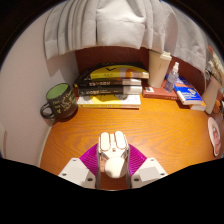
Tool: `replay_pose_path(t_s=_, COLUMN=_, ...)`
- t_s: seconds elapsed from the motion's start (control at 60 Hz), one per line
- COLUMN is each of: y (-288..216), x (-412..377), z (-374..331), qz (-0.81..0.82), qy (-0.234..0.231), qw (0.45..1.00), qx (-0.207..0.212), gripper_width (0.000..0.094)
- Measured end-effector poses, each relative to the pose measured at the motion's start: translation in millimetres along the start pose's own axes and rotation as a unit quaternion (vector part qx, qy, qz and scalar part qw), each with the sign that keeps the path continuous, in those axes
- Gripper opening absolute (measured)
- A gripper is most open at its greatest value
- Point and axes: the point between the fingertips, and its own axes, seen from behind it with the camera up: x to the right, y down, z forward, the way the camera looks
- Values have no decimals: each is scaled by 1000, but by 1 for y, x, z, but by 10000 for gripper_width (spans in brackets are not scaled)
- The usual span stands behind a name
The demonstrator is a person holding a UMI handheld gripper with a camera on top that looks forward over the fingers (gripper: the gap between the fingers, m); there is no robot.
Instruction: Arrange mouse
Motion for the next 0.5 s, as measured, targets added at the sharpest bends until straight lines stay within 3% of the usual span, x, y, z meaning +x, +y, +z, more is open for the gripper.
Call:
replay_pose_path(t_s=0.133, y=-46, x=25, z=-35, qz=-14, qy=-30, qw=998, qx=46, gripper_width=359)
replay_pose_path(t_s=0.3, y=-113, x=127, z=-122, qz=-45, qy=-40, qw=991, qx=123, gripper_width=363)
replay_pose_path(t_s=0.417, y=-132, x=234, z=-168, qz=-58, qy=-9, qw=986, qx=158, gripper_width=359)
replay_pose_path(t_s=0.5, y=-132, x=318, z=-185, qz=-47, qy=20, qw=986, qx=160, gripper_width=356)
